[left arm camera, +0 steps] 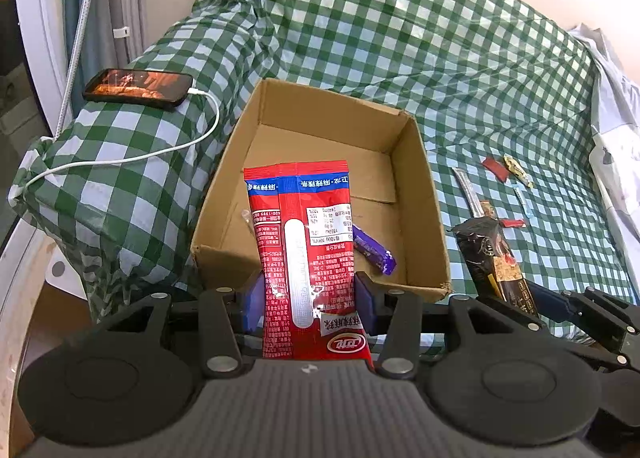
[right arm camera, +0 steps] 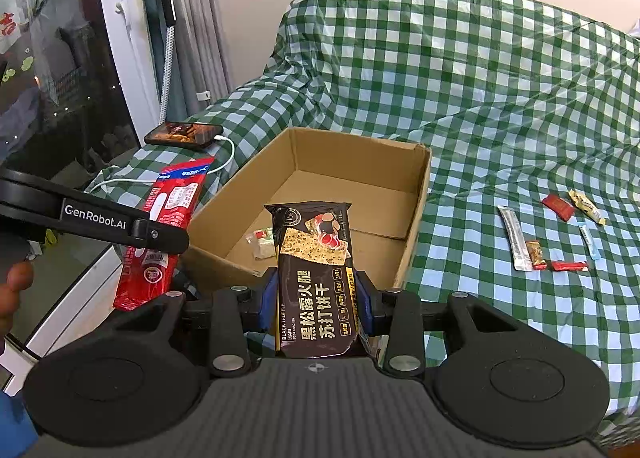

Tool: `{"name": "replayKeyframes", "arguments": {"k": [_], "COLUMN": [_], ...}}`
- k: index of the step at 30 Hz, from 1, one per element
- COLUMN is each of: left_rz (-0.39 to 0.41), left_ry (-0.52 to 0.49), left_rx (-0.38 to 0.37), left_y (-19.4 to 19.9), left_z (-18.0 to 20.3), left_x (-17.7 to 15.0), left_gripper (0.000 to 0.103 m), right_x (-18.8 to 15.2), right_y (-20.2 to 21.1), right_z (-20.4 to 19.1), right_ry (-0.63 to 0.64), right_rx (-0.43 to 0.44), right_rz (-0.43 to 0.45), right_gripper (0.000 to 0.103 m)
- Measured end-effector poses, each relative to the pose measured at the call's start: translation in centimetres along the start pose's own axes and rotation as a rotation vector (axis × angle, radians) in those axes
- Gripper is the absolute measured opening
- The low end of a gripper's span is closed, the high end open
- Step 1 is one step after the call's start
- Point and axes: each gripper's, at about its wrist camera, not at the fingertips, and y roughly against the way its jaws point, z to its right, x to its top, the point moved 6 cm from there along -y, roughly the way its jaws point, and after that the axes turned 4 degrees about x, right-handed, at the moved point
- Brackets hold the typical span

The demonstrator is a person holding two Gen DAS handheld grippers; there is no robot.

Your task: Organize snacks

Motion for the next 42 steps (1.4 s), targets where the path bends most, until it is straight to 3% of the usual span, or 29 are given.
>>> {"name": "replayKeyframes", "arguments": {"k": [16,42], "left_rz": [-0.048,-0.098], "left_ry": [0.011,-0.041], "left_rx": [0.008,0.043], "left_y": [-4.1,-13.5], "left_z": [-0.3,0.9], "left_x": [2.5,8.3], "left_gripper": [0.052,0.052], "right_x": [1.7,4.6], "right_y": [-3.9,-14.4], "right_z": [1.6,2.4], "right_ry": [-0.020,-0.054], "right_rx": [0.006,0.026], "right_rz": [-0.049,-0.119], "right_gripper": [0.041,0.041]}}
